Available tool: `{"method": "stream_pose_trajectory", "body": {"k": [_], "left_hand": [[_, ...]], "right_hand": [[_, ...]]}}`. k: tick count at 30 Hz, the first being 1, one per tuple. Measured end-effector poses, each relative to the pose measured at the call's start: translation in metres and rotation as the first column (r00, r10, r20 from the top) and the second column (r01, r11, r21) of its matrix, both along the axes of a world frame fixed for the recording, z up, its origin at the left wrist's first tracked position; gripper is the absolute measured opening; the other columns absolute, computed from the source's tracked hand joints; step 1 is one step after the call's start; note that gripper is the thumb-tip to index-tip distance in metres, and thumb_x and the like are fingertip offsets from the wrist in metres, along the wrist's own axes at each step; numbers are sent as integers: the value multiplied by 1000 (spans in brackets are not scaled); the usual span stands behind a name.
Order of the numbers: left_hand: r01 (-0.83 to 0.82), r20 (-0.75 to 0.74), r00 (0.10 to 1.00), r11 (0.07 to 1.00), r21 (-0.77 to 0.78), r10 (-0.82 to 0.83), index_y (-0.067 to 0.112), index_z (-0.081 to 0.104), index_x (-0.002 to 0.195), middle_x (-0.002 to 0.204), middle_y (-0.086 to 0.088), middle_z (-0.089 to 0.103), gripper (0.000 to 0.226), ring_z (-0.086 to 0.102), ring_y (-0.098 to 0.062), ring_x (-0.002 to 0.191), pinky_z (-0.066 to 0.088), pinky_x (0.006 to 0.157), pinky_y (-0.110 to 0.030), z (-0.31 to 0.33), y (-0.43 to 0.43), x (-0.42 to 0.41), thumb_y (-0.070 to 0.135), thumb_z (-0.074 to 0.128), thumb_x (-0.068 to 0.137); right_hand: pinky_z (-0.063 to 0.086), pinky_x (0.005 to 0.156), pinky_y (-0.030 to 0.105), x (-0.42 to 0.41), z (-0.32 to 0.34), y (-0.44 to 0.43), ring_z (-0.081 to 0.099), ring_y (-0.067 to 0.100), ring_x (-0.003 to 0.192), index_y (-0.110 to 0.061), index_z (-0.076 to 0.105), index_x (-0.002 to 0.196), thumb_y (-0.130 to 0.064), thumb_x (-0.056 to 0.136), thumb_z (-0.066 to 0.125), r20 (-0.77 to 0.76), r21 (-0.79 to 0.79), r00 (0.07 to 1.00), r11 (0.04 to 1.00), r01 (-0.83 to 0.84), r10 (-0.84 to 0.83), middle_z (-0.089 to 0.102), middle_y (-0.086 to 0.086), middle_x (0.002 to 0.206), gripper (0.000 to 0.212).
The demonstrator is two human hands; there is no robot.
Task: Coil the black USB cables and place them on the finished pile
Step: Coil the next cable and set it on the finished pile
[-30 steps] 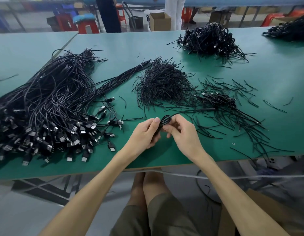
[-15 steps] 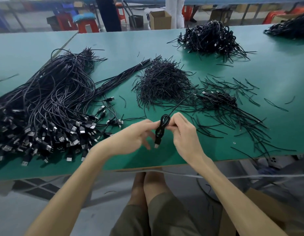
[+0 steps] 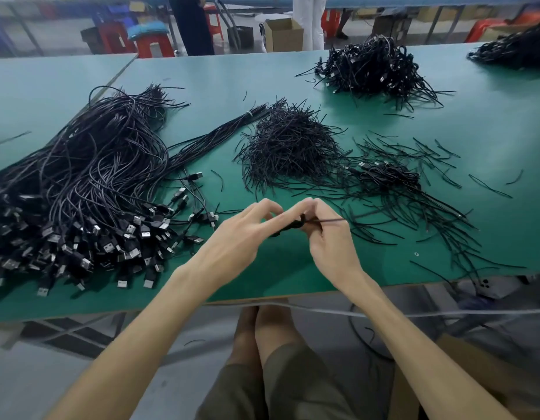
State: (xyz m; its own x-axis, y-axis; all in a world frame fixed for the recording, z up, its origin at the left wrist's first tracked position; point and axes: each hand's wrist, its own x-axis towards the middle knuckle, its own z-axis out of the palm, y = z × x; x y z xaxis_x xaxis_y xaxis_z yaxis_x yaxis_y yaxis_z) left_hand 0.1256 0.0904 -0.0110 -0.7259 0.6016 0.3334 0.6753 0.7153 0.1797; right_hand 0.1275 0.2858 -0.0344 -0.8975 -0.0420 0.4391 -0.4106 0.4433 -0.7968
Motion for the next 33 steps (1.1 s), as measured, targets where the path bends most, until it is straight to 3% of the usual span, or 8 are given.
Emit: {"method": "stream_pose_trajectory", "body": {"k": [4, 7, 11, 15, 24, 28, 31, 33], "left_hand": [[-15, -60, 998, 996, -83, 10, 41, 10, 161, 115, 6, 45, 129, 17, -4, 82, 32, 64, -19, -9, -4, 4, -26, 54, 60], [15, 100, 995, 999, 40, -19, 50, 8, 159, 108, 8, 42, 121, 33, -12, 77, 50, 63, -29, -11, 0, 3, -26, 48, 73], [7, 345, 934, 971, 240, -92, 60, 8, 154, 103, -1, 53, 103, 58, -33, 86, 56, 86, -50, -8, 7, -4, -15, 44, 93], [-70, 471, 881, 970, 233, -49, 67, -4, 149, 98, 19, 62, 101, 64, -12, 85, 54, 90, -42, -5, 14, -4, 1, 54, 98], [-92, 327, 944, 990, 107, 53, 27, 7, 163, 124, 12, 33, 68, 55, -24, 83, 48, 71, -42, -10, 15, -2, 41, 40, 105], [-19, 260, 965, 980, 196, -33, 29, 11, 163, 147, 7, 26, 68, 51, 4, 109, 57, 79, -45, -3, 17, 2, 54, 29, 102], [98, 63, 992, 974, 206, -113, 22, 26, 161, 166, 0, 15, 58, 34, -11, 143, 50, 101, -31, 1, 18, 1, 33, 44, 107], [144, 36, 988, 974, 172, -153, 16, 30, 159, 166, 2, 26, 57, 31, -16, 148, 35, 116, -28, 4, 20, 0, 32, 45, 107]], "right_hand": [[39, 68, 13, 2, 1, -1, 46, 6, 71, 4, 55, 88, 26, 81, 45, 52, -1, 998, 1000, -22, 22, 52, 9, 78, 26], [47, 72, 17, 2, 2, -2, 56, 10, 77, 1, 58, 91, 23, 85, 46, 57, 6, 998, 1000, -21, 20, 59, 6, 82, 26], [50, 80, 10, 2, 2, -1, 64, 17, 84, 4, 56, 87, 25, 86, 43, 34, -15, 999, 1000, 16, -15, 60, 11, 84, 25], [41, 69, 10, 2, 2, 3, 53, 13, 71, 0, 51, 79, 17, 88, 57, 20, -6, 999, 999, 46, -46, 57, 9, 75, 20], [44, 65, 28, 2, 6, 4, 50, 20, 66, -4, 53, 80, 8, 92, 59, 87, -83, 996, 997, 8, -1, 57, 8, 70, 19], [43, 63, 33, 2, 5, 5, 50, 21, 64, -1, 50, 79, 11, 92, 57, 103, -96, 995, 995, 4, 6, 55, 9, 69, 20], [39, 63, 14, 3, 6, 2, 51, 3, 63, 0, 45, 76, 21, 86, 49, 89, -87, 996, 996, 5, 3, 52, -9, 67, 23], [38, 64, 11, 4, 7, 2, 49, 1, 64, 0, 44, 75, 23, 84, 47, 64, -83, 998, 997, 3, 2, 51, -13, 66, 24]]}}
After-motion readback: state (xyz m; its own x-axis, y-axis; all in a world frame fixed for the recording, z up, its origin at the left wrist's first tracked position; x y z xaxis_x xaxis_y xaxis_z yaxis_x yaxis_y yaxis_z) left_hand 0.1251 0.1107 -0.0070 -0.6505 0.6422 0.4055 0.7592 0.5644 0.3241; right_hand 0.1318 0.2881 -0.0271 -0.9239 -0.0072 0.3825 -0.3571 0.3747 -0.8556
